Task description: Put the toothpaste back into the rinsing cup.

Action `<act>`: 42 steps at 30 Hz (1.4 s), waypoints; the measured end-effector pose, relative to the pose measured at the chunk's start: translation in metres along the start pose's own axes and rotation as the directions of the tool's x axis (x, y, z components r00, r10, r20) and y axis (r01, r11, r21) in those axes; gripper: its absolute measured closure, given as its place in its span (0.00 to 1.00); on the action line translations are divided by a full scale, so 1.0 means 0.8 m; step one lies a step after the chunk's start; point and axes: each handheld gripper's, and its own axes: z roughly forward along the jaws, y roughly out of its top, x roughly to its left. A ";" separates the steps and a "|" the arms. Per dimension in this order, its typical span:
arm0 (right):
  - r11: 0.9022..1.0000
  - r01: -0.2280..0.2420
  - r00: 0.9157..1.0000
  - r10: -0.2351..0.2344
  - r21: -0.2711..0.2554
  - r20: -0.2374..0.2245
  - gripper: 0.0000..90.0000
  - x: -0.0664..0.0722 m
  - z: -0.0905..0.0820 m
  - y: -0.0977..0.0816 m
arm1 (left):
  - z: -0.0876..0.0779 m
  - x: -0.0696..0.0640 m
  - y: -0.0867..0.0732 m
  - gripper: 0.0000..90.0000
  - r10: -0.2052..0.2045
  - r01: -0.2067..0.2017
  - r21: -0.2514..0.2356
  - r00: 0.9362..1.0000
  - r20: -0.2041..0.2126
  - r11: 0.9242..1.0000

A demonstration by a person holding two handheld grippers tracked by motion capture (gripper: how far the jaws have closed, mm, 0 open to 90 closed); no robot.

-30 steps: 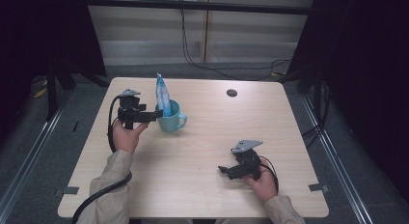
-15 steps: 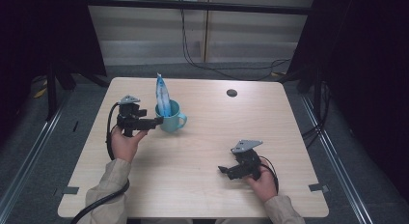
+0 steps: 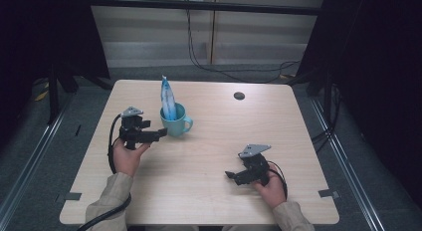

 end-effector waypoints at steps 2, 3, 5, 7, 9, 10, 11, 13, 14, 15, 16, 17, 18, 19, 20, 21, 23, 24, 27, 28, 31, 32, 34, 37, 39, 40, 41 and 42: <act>1.000 0.001 1.000 -0.001 0.000 0.000 0.15 0.000 0.000 0.000 | 0.000 0.001 -0.003 0.19 -0.005 0.005 -0.001 1.000 0.004 1.000; 1.000 0.001 1.000 -0.001 0.000 0.000 0.15 0.000 0.000 0.000 | -0.001 0.001 -0.007 0.19 -0.007 0.007 -0.002 1.000 0.004 1.000; 1.000 0.001 1.000 -0.001 0.000 0.000 0.15 0.000 0.000 0.000 | -0.001 0.001 -0.010 0.19 -0.005 0.005 0.001 1.000 0.002 1.000; 1.000 0.000 1.000 0.000 0.000 0.000 0.15 0.000 0.000 0.000 | -0.001 0.001 -0.013 0.19 -0.002 0.002 0.005 1.000 0.003 1.000; 1.000 0.001 1.000 -0.001 0.000 0.000 0.15 0.000 0.000 0.000 | -0.001 0.001 -0.014 0.19 -0.006 0.006 0.001 1.000 0.006 1.000; 1.000 0.001 1.000 -0.001 0.000 0.000 0.15 0.000 0.000 0.000 | -0.001 0.001 -0.016 0.19 -0.004 0.004 0.006 1.000 0.004 1.000; 1.000 0.001 1.000 -0.001 0.000 0.000 0.15 0.000 0.000 0.000 | -0.001 0.001 -0.019 0.20 -0.008 0.008 0.008 1.000 0.007 1.000; 1.000 0.000 1.000 0.000 0.000 0.000 0.15 0.000 0.000 0.000 | -0.001 0.000 -0.021 0.20 -0.010 0.010 0.007 1.000 0.007 1.000; 1.000 0.001 1.000 -0.001 0.000 0.000 0.15 0.000 0.000 0.000 | -0.001 0.000 -0.024 0.20 -0.011 0.011 0.007 1.000 0.009 1.000; 1.000 0.001 1.000 -0.001 0.000 0.000 0.15 0.000 0.000 0.000 | -0.001 0.000 -0.026 0.20 -0.009 0.009 0.013 1.000 0.010 1.000; 1.000 0.001 1.000 -0.001 0.000 0.000 0.15 0.000 0.000 0.000 | 0.000 -0.001 -0.029 0.20 -0.010 0.010 0.014 1.000 0.012 1.000; 1.000 0.001 1.000 -0.001 0.000 0.000 0.15 0.000 0.000 0.000 | 0.001 -0.001 -0.033 0.20 -0.008 0.007 0.020 1.000 0.015 1.000; 1.000 0.001 1.000 -0.001 0.000 0.000 0.15 0.000 0.000 0.000 | 0.001 -0.001 -0.033 0.20 -0.008 0.007 0.020 1.000 0.015 1.000; 1.000 0.001 1.000 -0.001 0.000 0.000 0.15 0.000 0.000 0.000 | 0.002 -0.003 -0.037 0.20 -0.006 0.006 0.023 1.000 0.020 1.000; 1.000 0.001 1.000 -0.001 0.000 0.000 0.15 0.000 0.000 0.000 | 0.002 -0.003 -0.037 0.20 -0.006 0.006 0.023 1.000 0.020 1.000; 1.000 0.001 1.000 -0.001 0.000 0.000 0.15 0.000 0.000 0.000 | 0.003 -0.005 -0.040 0.20 -0.007 0.006 0.022 1.000 0.021 1.000; 1.000 0.001 1.000 -0.001 0.000 0.000 0.15 0.000 0.000 0.000 | 0.003 -0.006 -0.041 0.20 -0.003 0.002 0.028 1.000 0.023 1.000; 1.000 0.001 1.000 -0.001 0.000 0.000 0.15 0.000 0.000 0.000 | 0.004 -0.007 -0.043 0.20 -0.001 0.000 0.029 1.000 0.023 1.000; 1.000 0.001 1.000 -0.001 0.000 0.000 0.15 0.000 0.000 0.000 | 0.008 -0.009 -0.051 0.20 0.015 -0.017 0.046 0.999 0.033 0.999; 1.000 0.001 1.000 -0.001 0.000 0.000 0.15 0.000 0.000 0.000 | 0.008 -0.009 -0.051 0.20 0.015 -0.017 0.046 0.999 0.033 0.999; 1.000 0.001 1.000 -0.001 0.000 0.000 0.15 0.000 0.000 0.000 | 0.010 -0.011 -0.057 0.21 0.018 -0.020 0.053 0.999 0.034 0.998; 1.000 0.001 1.000 -0.001 0.000 0.000 0.15 0.000 0.000 0.000 | 0.010 -0.012 -0.058 0.21 0.021 -0.023 0.056 0.999 0.035 0.998; 1.000 0.001 1.000 -0.001 0.000 0.000 0.15 0.000 0.000 0.000 | 0.010 -0.014 -0.062 0.21 0.029 -0.031 0.056 0.999 0.034 0.998; 1.000 0.001 1.000 -0.001 0.000 0.000 0.15 0.000 0.000 0.000 | 0.010 -0.016 -0.065 0.21 0.045 -0.048 0.070 0.998 0.043 0.996; 1.000 0.001 1.000 -0.001 0.000 0.000 0.15 0.000 0.000 0.000 | 0.011 -0.017 -0.067 0.21 0.051 -0.053 0.079 0.998 0.039 0.995; 1.000 0.001 1.000 -0.001 0.000 0.000 0.15 0.000 0.000 0.000 | 0.012 -0.018 -0.069 0.21 0.053 -0.056 0.082 0.998 0.039 0.995; 1.000 0.000 1.000 0.000 0.000 0.000 0.15 0.000 0.000 0.000 | 0.012 -0.018 -0.069 0.21 0.053 -0.056 0.082 0.998 0.039 0.995; 1.000 0.000 1.000 0.000 0.000 0.000 0.15 0.000 0.000 0.000 | 0.012 -0.018 -0.071 0.21 0.049 -0.052 0.084 0.998 0.043 0.995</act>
